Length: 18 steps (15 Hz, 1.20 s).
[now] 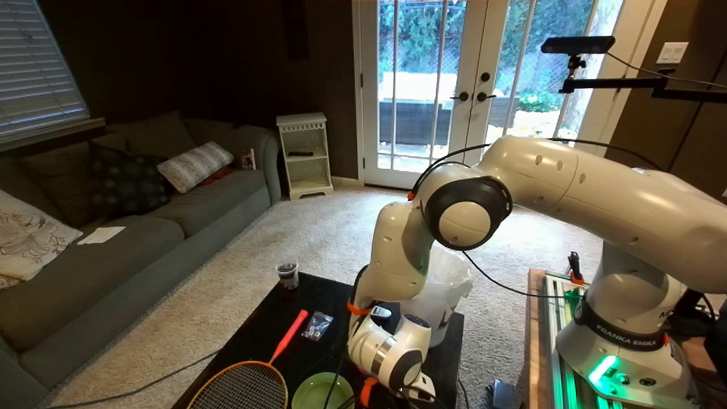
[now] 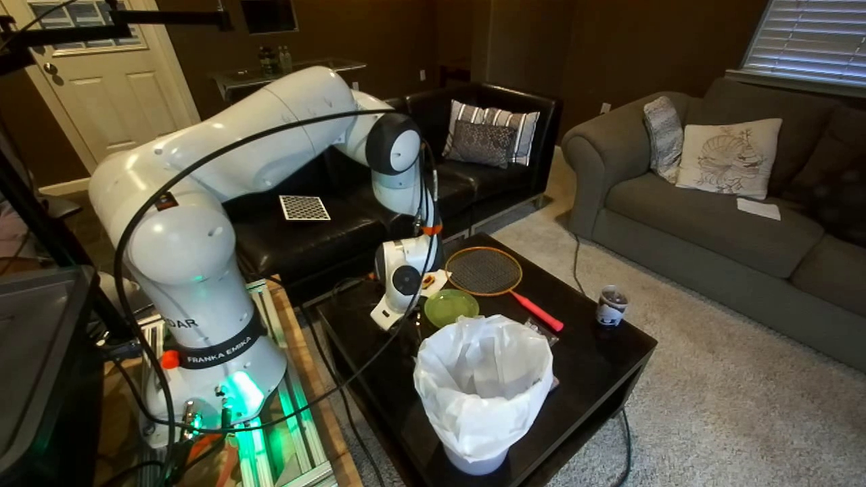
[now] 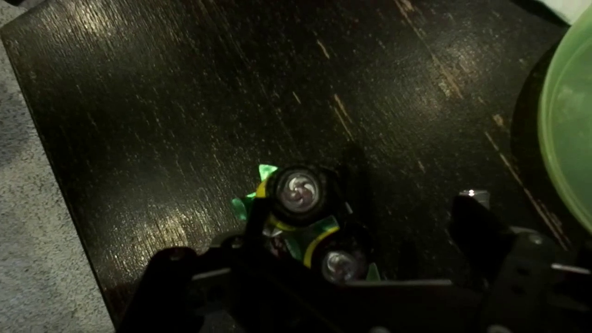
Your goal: Pick up the green object and put it back down
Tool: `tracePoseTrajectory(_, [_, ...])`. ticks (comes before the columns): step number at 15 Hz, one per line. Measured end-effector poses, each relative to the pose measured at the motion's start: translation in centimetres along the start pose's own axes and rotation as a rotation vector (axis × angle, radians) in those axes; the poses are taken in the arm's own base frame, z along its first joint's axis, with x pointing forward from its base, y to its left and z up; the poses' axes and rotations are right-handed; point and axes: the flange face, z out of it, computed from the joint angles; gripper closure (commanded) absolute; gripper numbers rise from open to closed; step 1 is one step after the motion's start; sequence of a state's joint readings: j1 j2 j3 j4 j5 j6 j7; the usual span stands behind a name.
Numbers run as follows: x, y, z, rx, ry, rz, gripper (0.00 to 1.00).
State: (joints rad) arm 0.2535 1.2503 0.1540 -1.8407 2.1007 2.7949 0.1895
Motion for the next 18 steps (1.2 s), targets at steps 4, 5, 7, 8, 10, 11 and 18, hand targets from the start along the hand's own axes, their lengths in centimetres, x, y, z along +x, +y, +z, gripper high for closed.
tracePoseTrajectory(4, [0.7, -0.4, -0.7, 0.036, 0.035, 0.014, 0.0])
tracePoseTrajectory(5, [0.8, -0.4, -0.8, 0.048, 0.037, 0.036, 0.0])
tracePoseTrajectory(7, [1.1, -0.3, -0.9, 0.067, 0.038, 0.083, 0.0])
tracePoseTrajectory(8, [1.2, -0.1, -0.9, 0.072, 0.036, 0.106, 0.0])
tracePoseTrajectory(10, [1.4, 0.3, -0.8, 0.078, 0.032, 0.135, 0.0])
tracePoseTrajectory(11, [1.4, 0.4, -0.8, 0.079, 0.03, 0.145, 0.0])
tracePoseTrajectory(18, [1.4, 0.4, -0.6, 0.078, 0.012, 0.15, 0.4])
